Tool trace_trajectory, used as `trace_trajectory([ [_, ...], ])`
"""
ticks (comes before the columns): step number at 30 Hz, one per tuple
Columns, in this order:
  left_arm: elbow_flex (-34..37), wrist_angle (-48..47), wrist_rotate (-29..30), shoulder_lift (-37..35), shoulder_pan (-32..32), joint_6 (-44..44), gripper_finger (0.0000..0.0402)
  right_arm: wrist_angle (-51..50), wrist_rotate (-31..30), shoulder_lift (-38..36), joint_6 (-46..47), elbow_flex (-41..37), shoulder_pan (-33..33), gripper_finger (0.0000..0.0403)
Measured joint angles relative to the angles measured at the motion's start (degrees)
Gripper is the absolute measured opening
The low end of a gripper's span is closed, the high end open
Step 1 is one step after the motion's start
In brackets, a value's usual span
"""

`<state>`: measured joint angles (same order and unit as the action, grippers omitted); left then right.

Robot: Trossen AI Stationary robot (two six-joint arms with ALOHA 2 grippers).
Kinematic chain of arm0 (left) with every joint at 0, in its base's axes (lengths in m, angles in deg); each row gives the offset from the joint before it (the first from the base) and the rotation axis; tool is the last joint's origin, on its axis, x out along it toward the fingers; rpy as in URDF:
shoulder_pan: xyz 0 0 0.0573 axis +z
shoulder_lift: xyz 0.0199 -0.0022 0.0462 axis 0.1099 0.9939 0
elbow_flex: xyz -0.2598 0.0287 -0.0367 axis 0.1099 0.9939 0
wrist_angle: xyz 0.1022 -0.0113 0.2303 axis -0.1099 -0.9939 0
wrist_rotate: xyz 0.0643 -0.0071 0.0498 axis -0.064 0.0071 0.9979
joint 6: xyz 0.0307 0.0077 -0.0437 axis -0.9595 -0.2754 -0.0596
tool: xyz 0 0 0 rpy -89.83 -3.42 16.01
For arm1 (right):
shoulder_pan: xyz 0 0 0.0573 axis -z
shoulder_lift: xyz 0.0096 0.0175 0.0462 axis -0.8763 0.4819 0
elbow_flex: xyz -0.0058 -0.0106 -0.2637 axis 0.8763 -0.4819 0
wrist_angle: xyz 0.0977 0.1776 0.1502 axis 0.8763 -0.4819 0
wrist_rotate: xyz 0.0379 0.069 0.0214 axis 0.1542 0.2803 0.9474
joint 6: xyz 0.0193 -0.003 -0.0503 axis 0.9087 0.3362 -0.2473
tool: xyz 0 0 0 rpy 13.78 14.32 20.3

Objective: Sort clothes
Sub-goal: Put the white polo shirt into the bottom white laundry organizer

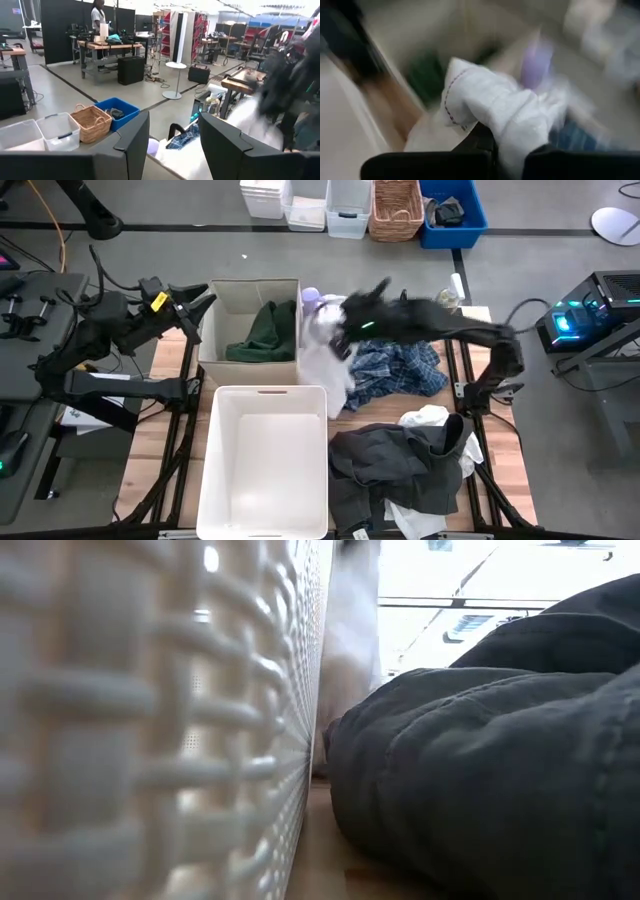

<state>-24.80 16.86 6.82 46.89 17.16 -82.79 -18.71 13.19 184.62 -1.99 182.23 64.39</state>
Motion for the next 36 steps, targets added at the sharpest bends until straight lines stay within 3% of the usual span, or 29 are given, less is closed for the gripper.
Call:
trace_trajectory([
  [3,0.00,1.27,-0.01,0.06,0.00,2.62,0.0161,7.64,-7.13,-2.71,-8.55,10.91,-3.88,0.0004],
  [6,-0.02,3.22,-1.17,0.43,0.00,5.61,0.0161,23.49,-7.29,-3.64,-21.48,17.71,-8.58,0.0003],
  [10,-0.02,5.96,-3.45,1.06,-0.02,9.66,0.0161,49.16,7.30,-3.38,-30.41,14.62,-14.39,0.0002],
  [15,-0.02,6.15,-4.59,1.70,-0.04,13.87,0.0161,69.06,28.00,2.96,-25.56,10.56,-19.69,0.0002],
  [17,-0.02,5.70,-4.63,1.73,-0.04,15.81,0.0161,75.77,32.56,6.46,-23.14,10.43,-21.62,0.0001],
  [21,-0.02,5.79,-4.60,1.72,-0.07,17.73,0.0161,87.15,34.11,13.08,-17.08,10.61,-23.91,0.0001],
  [29,-0.02,5.74,-4.49,2.40,-0.07,17.76,0.0161,86.64,28.18,25.61,-2.41,10.38,-20.75,0.0001],
  [32,-0.02,5.73,-5.47,2.38,-0.07,17.83,0.0161,74.79,20.22,26.44,-0.61,10.56,-18.75,0.0001],
  [36,-0.02,5.36,-8.08,2.25,-0.07,17.83,0.0161,48.99,3.25,26.13,-3.22,10.56,-17.60,0.0000],
])
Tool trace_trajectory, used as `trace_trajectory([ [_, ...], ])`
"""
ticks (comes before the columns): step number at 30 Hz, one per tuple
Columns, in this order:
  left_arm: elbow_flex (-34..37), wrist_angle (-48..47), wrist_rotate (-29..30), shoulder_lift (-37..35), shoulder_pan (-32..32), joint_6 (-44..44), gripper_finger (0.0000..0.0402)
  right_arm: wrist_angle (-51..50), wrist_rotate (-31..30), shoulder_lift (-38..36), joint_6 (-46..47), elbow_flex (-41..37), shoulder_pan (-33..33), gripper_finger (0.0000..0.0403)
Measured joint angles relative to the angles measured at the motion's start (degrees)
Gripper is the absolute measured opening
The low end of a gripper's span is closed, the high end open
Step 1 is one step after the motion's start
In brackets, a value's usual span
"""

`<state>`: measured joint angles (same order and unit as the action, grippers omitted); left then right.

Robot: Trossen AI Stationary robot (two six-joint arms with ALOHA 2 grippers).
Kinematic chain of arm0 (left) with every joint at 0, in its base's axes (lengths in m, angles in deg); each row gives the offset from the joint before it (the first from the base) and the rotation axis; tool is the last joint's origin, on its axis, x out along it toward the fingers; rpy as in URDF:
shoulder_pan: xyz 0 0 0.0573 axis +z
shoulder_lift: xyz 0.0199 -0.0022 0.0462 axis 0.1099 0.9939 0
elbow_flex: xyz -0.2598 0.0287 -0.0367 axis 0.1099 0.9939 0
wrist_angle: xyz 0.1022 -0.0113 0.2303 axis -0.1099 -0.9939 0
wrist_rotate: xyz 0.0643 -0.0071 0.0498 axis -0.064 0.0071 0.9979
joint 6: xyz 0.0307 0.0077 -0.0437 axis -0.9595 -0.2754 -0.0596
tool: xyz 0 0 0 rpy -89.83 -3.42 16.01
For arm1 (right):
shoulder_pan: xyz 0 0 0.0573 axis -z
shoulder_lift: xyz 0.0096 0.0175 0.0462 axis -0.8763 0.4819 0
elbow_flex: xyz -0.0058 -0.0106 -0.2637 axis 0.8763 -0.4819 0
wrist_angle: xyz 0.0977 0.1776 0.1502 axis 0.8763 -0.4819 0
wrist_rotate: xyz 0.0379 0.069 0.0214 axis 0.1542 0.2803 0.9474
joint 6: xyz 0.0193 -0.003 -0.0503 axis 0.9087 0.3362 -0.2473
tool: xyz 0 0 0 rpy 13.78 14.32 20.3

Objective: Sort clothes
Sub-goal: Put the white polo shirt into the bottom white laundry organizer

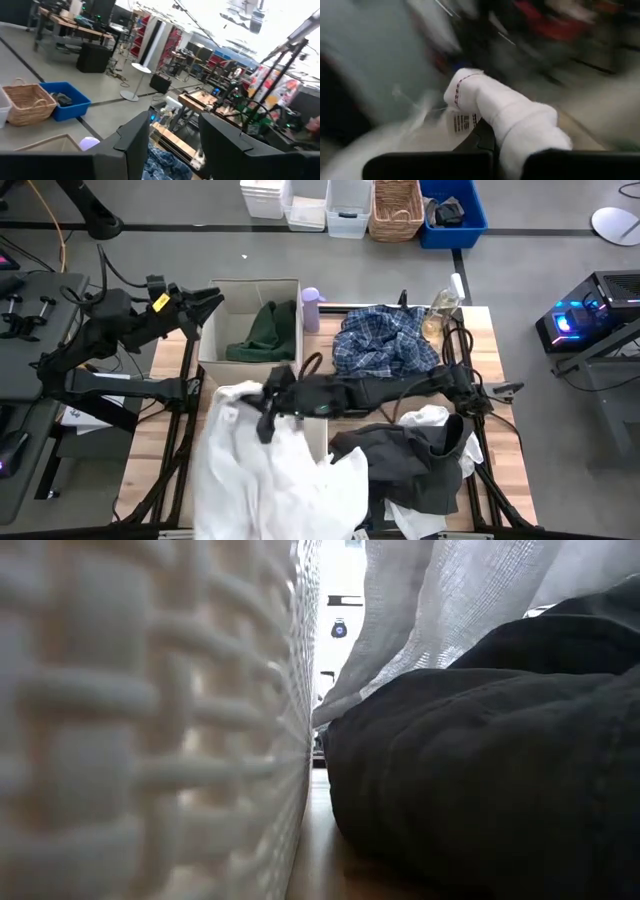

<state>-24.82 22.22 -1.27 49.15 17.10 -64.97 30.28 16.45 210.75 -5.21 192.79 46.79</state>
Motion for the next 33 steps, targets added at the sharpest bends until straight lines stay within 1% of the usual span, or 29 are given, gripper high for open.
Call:
trace_trajectory([
  [1,0.00,-0.37,-0.46,-0.02,0.00,-0.01,0.0161,-6.76,-3.29,-0.28,0.42,-0.01,-0.08,0.0000],
  [2,0.00,-0.94,-0.82,0.00,0.00,0.00,0.0161,-12.88,-5.34,-0.65,2.14,-0.02,-0.20,0.0000],
  [4,0.00,-2.56,-0.99,0.00,0.00,-0.05,0.0161,-23.39,-6.82,-1.07,5.66,0.00,-0.34,0.0000],
  [7,0.00,-5.02,-1.02,0.00,0.00,-0.83,0.0161,-35.34,-6.08,-1.14,9.01,0.06,-1.78,0.0000],
  [10,0.00,-7.18,-1.01,0.00,0.00,-1.72,0.0161,-43.49,-1.10,-0.77,12.65,0.04,-3.18,0.0000],
  [13,0.00,-7.59,-1.00,0.00,0.00,-2.67,0.0161,-45.76,3.09,-0.67,15.27,0.04,-3.60,0.0010],
  [15,0.00,-7.43,-0.99,0.00,0.00,-2.97,0.0161,-43.95,4.77,-0.67,14.51,0.04,-3.40,0.0037],
  [18,0.00,-7.36,-0.99,0.00,0.00,-3.06,0.0161,-38.24,6.37,-0.67,11.75,0.04,-3.34,0.0101],
  [20,0.00,-7.35,-0.97,0.00,0.00,-3.08,0.0161,-34.67,6.70,-0.75,7.87,0.04,-3.84,0.0149],
  [23,0.00,-7.37,-0.96,0.00,0.00,-3.31,0.0161,-32.74,7.25,-0.83,1.84,0.92,-5.05,0.0220],
  [25,0.00,-7.37,-0.94,0.00,0.00,-4.16,0.0161,-35.70,9.17,-0.78,-0.35,3.68,-5.78,0.0256],
  [27,0.00,-7.37,-0.94,0.00,0.00,-4.57,0.0161,-40.95,12.80,-0.99,-0.13,6.97,-6.58,0.0279],
  [29,0.00,-7.39,-0.94,0.00,0.00,-4.59,0.0161,-44.87,14.66,-4.66,4.22,4.64,-7.96,0.0287],
  [30,0.00,-7.41,-0.94,0.00,0.00,-4.59,0.0161,-47.60,14.51,-6.08,7.18,3.78,-8.94,0.0287],
  [33,0.00,-7.46,-0.94,0.00,0.00,-4.61,0.0161,-57.61,11.76,-9.15,13.91,3.58,-13.93,0.0282],
])
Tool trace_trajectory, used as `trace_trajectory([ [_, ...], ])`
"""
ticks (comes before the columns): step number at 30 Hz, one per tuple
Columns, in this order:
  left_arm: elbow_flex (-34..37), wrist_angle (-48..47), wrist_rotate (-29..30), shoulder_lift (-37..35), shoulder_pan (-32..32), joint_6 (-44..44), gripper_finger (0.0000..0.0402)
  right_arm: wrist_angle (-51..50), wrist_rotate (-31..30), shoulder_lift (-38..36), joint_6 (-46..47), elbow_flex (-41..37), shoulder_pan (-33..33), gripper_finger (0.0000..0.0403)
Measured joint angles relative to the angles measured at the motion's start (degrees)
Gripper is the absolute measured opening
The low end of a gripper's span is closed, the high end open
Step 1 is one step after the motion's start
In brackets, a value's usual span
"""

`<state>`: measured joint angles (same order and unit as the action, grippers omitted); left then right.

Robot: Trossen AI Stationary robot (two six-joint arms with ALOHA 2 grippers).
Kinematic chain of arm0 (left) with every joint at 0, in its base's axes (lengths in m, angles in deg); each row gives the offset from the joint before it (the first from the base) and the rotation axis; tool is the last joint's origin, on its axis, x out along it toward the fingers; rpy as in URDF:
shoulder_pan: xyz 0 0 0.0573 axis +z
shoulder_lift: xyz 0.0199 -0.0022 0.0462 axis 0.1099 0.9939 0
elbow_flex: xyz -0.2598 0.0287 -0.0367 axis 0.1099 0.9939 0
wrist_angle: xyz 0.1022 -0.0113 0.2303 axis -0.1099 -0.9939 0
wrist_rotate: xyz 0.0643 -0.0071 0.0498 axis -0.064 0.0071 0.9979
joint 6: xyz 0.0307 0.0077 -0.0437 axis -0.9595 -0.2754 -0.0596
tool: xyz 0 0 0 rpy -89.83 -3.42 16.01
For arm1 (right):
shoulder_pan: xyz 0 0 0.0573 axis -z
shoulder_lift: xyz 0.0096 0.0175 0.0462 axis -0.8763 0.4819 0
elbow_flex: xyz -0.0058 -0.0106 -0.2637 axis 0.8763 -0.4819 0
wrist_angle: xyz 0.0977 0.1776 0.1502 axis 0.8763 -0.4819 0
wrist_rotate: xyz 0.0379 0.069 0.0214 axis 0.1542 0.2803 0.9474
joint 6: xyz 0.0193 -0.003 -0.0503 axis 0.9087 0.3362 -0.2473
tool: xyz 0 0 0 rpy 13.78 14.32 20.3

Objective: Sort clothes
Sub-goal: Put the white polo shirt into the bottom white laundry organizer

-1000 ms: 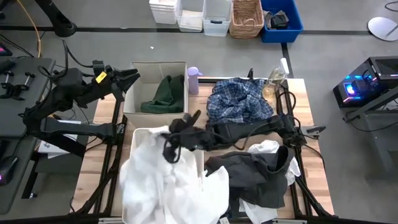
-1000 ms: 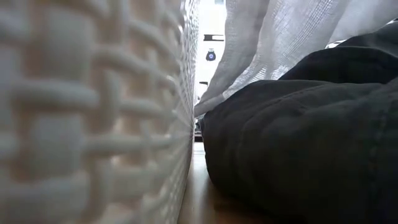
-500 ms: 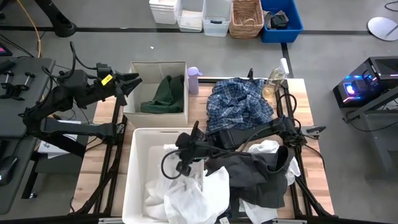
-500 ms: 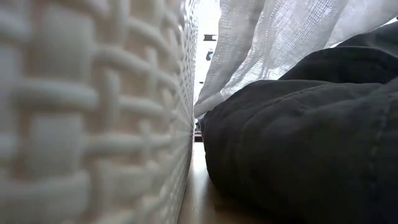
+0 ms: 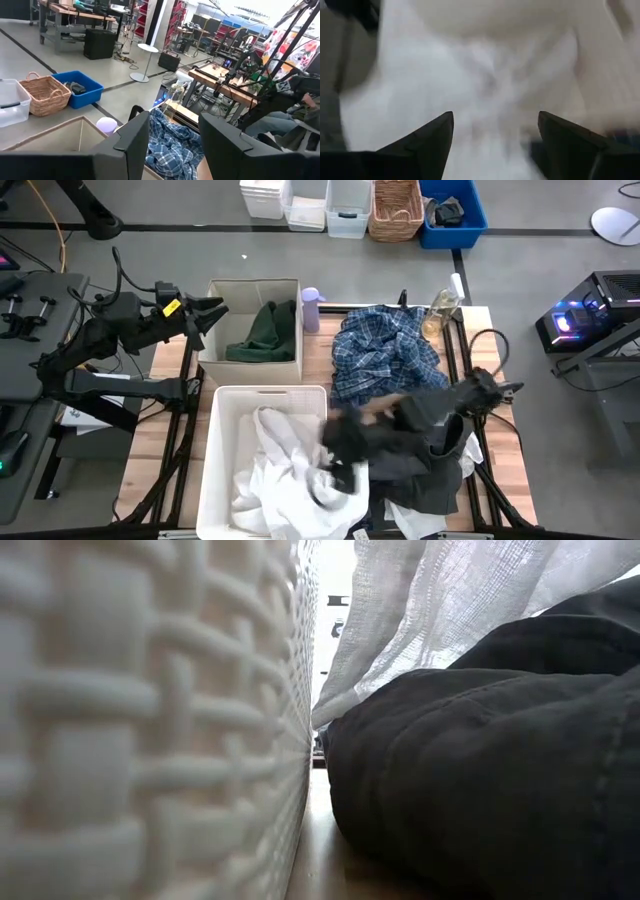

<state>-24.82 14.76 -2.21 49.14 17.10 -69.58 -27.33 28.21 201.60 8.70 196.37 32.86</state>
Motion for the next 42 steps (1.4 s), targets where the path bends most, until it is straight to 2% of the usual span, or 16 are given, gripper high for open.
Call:
trace_trajectory([
  [4,0.00,-0.17,0.01,0.00,0.00,0.00,0.0161,-7.77,-5.01,-0.36,10.10,-0.31,-8.58,0.0268],
  [9,0.00,-0.53,0.01,0.00,0.00,0.00,0.0161,-4.16,-9.23,2.17,19.56,-4.74,-15.74,0.0260],
  [12,0.00,-0.57,0.02,0.00,0.00,0.02,0.0161,0.94,-9.85,3.83,21.16,-8.74,-16.79,0.0259],
  [15,0.00,-0.58,0.02,0.10,0.00,0.30,0.0161,7.05,-7.94,4.57,20.64,-11.96,-16.66,0.0259],
  [22,0.00,-0.72,0.13,0.11,0.00,0.42,0.0161,11.21,-8.30,5.04,16.57,-17.20,-14.92,0.0255],
  [24,0.00,-0.72,0.14,0.11,0.00,0.44,0.0161,12.78,-6.31,5.04,15.83,-18.79,-13.82,0.0224],
  [25,0.00,-0.72,0.17,0.11,0.00,0.44,0.0161,13.96,-4.63,5.04,15.50,-19.41,-13.21,0.0191],
  [28,0.00,-0.74,0.29,0.13,0.00,0.44,0.0161,14.73,-1.52,5.26,13.30,-17.95,-11.53,0.0051],
  [29,0.00,-0.74,0.31,0.11,0.01,0.44,0.0161,13.91,-1.53,5.20,12.31,-16.18,-11.01,0.0027],
  [31,0.00,-0.74,0.31,0.11,0.00,0.46,0.0161,8.97,-3.48,4.34,10.65,-11.31,-10.05,0.0016],
  [35,0.00,-0.79,0.28,0.07,0.00,0.48,0.0161,-0.18,-14.48,2.53,3.62,2.66,-8.65,0.0004],
  [36,0.00,-0.83,0.28,0.07,0.01,0.48,0.0161,2.12,-17.40,1.68,0.59,3.41,-8.14,0.0003],
  [38,0.00,-1.11,0.29,0.07,0.02,0.48,0.0161,15.05,-19.94,-3.14,-6.55,-2.03,-6.91,0.0002],
  [42,0.00,-1.64,0.28,0.11,0.02,0.48,0.0161,35.65,-16.70,-5.89,-16.44,-10.32,-1.37,0.0001],
])
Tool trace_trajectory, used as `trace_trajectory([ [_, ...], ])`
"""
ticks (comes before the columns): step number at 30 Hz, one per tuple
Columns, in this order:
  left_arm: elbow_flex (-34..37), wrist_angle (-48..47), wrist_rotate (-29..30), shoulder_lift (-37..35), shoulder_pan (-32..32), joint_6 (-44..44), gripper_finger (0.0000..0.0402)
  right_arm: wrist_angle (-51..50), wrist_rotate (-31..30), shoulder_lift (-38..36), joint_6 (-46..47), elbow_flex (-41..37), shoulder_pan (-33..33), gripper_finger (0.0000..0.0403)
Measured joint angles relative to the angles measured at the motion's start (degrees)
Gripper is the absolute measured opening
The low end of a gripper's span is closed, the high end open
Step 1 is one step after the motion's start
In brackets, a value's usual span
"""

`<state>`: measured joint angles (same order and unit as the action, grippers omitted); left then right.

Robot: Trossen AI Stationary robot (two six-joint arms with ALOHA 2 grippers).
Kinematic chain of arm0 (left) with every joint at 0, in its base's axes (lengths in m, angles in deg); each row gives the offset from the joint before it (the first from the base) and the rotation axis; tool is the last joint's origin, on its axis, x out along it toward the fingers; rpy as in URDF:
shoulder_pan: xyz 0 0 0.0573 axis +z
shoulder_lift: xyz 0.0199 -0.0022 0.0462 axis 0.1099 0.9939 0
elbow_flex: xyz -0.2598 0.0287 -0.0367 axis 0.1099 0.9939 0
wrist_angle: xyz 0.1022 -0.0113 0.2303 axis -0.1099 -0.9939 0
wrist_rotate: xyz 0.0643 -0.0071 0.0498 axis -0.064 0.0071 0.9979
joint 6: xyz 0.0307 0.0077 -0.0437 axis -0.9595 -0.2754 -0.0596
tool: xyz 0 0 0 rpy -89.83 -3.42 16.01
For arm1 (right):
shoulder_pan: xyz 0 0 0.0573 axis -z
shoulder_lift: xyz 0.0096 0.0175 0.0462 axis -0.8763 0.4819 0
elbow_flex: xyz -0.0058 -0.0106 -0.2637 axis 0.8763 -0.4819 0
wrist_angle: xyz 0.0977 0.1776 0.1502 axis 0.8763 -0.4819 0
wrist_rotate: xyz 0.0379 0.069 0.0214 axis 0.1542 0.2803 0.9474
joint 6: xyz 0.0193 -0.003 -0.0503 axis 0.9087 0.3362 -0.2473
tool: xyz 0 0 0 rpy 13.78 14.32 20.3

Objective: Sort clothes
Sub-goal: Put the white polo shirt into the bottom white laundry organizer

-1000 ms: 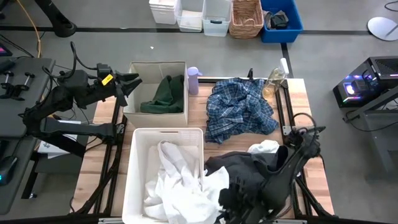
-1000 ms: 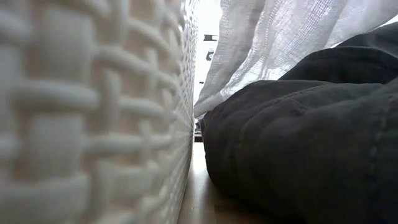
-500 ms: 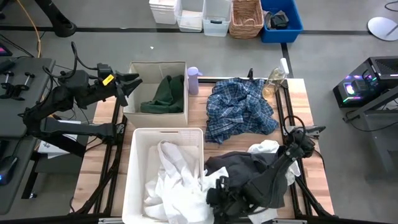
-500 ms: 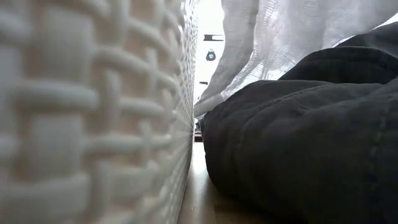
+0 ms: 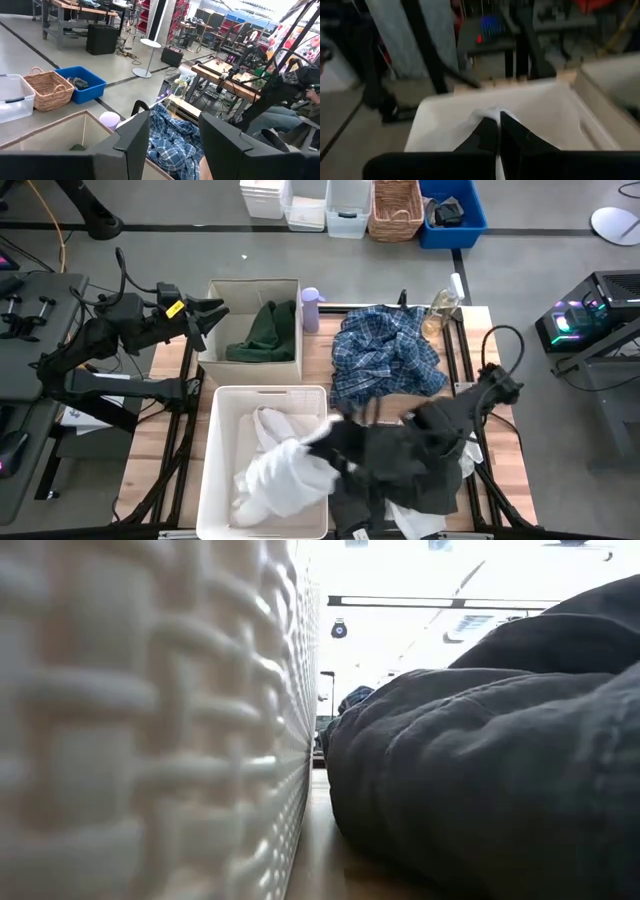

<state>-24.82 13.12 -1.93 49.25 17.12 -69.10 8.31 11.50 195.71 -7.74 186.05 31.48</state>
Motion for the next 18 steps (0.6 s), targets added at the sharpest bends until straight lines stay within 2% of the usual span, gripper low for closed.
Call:
trace_trajectory([
  [5,0.00,-0.44,0.00,-0.02,0.00,0.00,0.0161,23.39,13.35,4.92,-6.02,-6.93,7.19,0.0001],
  [8,0.00,-0.70,0.00,0.00,0.00,-0.01,0.0161,29.03,19.10,8.63,-2.36,-7.27,9.95,0.0001],
  [11,0.00,-0.97,0.00,-0.02,0.00,0.00,0.0161,26.90,19.64,10.98,3.68,-7.25,11.62,0.0007],
  [13,0.00,-1.15,-0.01,-0.02,0.00,0.00,0.0161,21.91,20.14,11.26,4.95,-7.31,12.17,0.0025],
  [18,0.00,-1.40,0.00,0.00,0.00,-0.02,0.0161,13.78,18.55,9.83,1.99,-7.27,11.38,0.0122],
])
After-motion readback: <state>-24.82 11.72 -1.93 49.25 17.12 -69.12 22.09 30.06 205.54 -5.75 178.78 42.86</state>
